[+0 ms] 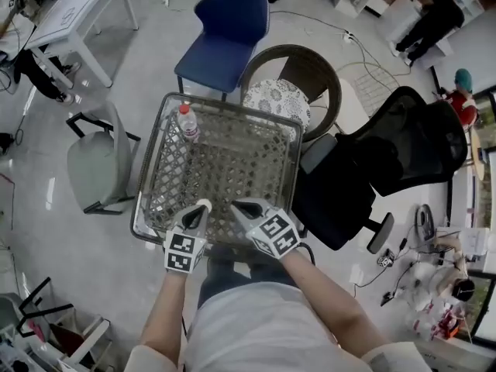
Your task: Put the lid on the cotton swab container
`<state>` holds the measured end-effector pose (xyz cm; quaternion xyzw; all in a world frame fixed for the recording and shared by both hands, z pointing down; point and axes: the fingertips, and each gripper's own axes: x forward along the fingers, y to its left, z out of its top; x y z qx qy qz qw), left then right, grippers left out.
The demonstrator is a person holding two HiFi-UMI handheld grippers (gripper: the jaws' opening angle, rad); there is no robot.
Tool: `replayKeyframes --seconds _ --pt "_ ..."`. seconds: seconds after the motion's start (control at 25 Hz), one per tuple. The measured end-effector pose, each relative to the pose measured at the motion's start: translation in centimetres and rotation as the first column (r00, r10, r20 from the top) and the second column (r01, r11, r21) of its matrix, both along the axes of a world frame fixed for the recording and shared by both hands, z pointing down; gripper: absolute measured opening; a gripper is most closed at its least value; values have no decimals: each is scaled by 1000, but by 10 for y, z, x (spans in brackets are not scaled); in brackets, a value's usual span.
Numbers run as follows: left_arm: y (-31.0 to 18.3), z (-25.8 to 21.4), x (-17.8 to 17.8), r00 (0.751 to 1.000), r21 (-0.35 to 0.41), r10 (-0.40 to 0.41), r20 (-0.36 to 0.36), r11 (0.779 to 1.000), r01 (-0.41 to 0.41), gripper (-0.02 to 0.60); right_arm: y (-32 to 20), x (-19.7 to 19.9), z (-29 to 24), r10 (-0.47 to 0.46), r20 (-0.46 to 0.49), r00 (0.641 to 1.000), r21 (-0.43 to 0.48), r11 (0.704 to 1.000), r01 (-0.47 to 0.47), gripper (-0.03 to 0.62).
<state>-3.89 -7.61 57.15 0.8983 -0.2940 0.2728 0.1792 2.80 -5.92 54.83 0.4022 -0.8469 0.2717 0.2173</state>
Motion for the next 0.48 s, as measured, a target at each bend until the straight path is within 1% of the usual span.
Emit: replayKeyframes --seconds 0.24,0.48 --pt "-18 -68 31 996 77 2 -85 997 5 8 -11 31 -48 58 71 996 98 993 -64 8" --pt "-11 -121 58 993 133 38 -115 991 -22 8 -2 70 -107 113 108 988 199 971 -133 8"
